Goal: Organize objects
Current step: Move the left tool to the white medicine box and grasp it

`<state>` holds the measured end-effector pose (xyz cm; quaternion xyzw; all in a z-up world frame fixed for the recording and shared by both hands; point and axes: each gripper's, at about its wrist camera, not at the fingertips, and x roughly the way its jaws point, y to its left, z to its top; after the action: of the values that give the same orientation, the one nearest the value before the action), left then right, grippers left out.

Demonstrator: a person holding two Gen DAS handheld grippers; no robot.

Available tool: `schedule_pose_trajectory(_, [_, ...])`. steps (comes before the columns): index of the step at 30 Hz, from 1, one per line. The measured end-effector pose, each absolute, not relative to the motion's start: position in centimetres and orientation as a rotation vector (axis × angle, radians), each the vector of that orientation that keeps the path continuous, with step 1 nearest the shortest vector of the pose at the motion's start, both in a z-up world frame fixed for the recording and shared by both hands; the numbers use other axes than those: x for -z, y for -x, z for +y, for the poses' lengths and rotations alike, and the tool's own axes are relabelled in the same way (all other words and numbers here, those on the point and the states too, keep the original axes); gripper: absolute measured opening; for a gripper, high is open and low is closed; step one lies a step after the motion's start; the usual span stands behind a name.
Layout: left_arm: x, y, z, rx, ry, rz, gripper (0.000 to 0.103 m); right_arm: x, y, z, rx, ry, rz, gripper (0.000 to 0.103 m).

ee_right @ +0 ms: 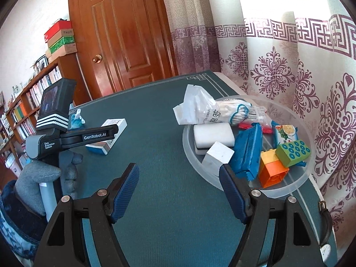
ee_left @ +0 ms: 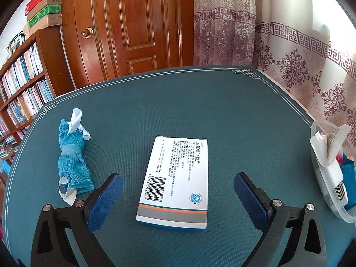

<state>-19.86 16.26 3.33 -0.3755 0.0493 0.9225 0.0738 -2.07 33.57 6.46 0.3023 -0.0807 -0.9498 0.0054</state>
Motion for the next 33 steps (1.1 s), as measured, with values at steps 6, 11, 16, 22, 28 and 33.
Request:
schedule_pose_trajectory(6, [-2.5,20.9,16.6,-2.753,1.165,0.189,0.102,-5.5,1.6,29.8,2.912,-0.964,-0.154,0.076])
schedule_pose_trajectory(11, [-2.0,21.4,16.7,-2.737,1.199,0.183,0.102,-4.9,1.7,29.3,2.888,-0.987,-0.16,0.076])
schedule_pose_trajectory(16, [-1.5,22.0,16.4,-2.72,1.261,0.154,0.089,-4.7,2.0,29.6,2.883,-1.006,-0.179,0.076])
schedule_pose_trajectory(22, [-1.7,21.8,16.2,-2.712,1.238,0.127,0.07,-4.6,2.0,29.4,2.878,-1.006,-0.171,0.076])
schedule_pose_trajectory(28, [-1.8,21.4,15.9,-2.701,1.215,0.112,0.066,-4.5,2.1,29.3,2.876,-1.017,-0.176,0.076])
schedule_pose_trajectory(33, [-2.1,20.7,15.1,-2.704,1.204,0.065,0.066,-4.3,2.3,29.4,2.871,-1.034,-0.189,0.076])
